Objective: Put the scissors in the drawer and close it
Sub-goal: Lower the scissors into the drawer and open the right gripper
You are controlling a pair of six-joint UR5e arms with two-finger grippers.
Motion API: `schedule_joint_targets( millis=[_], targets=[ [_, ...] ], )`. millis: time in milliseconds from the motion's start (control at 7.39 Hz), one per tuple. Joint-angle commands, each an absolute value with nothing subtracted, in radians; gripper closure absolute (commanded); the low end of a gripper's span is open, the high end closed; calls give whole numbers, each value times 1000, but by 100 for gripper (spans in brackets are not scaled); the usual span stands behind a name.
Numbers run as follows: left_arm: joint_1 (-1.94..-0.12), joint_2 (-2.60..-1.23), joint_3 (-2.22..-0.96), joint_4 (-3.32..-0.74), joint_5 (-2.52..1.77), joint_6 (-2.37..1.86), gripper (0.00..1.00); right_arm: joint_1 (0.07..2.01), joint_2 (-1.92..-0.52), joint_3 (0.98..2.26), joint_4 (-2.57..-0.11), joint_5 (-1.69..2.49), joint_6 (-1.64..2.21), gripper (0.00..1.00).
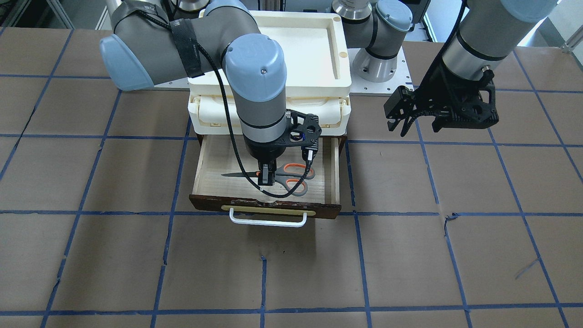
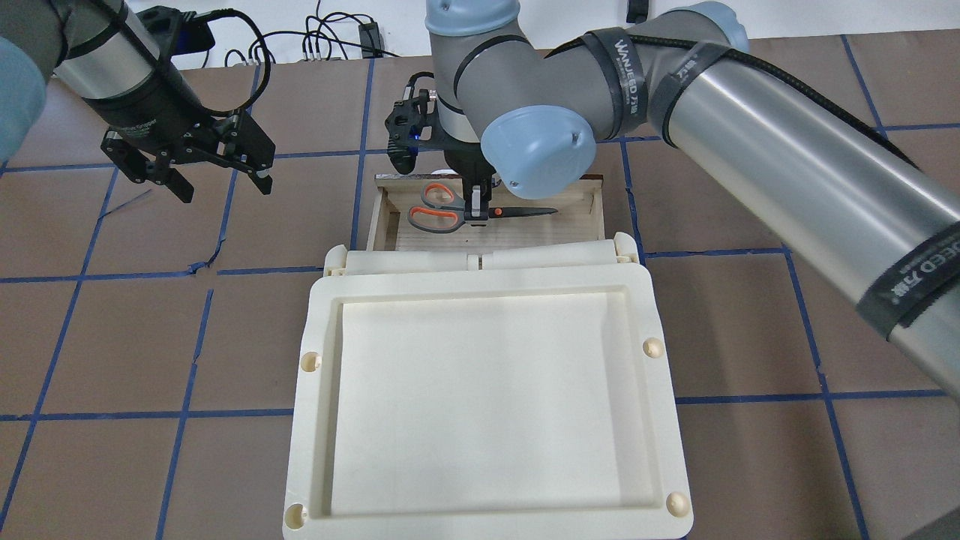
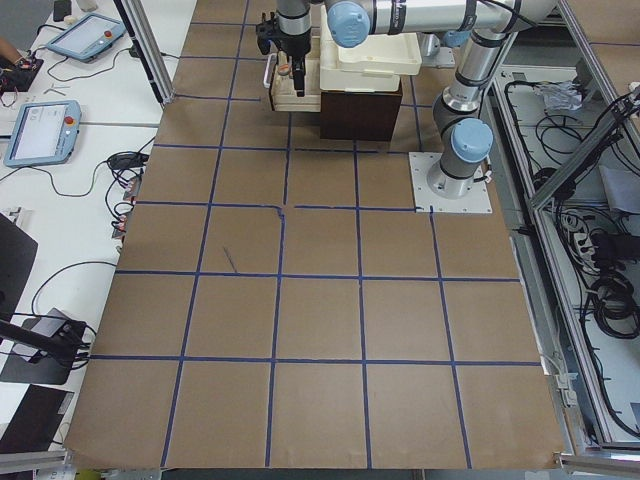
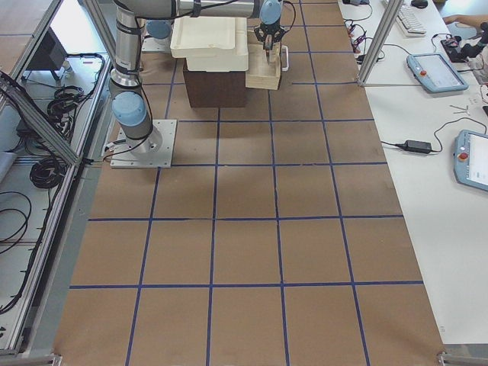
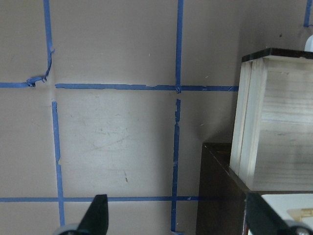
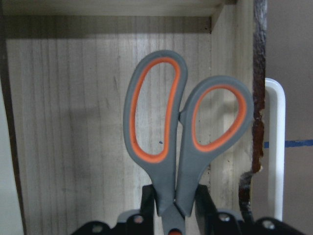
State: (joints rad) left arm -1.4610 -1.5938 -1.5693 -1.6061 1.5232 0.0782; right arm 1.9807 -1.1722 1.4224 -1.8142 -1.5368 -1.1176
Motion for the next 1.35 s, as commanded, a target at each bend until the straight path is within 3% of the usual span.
schedule_joint_targets(
  millis=[0,947,1218],
  targets=[
    [-1462,-1594,-1569,-1606,1523,78,0,1988,-1163,1433,-1815,-1551,-1108,99],
    [-1460,-1594,-1569,-1606,1523,78,0,1988,-1160,1490,-1868,-1551,-1087,97],
    [-1460,-1594,-1569,-1606,1523,78,0,1988,-1161,1494,-1867,-1548,-1075,77]
  ],
)
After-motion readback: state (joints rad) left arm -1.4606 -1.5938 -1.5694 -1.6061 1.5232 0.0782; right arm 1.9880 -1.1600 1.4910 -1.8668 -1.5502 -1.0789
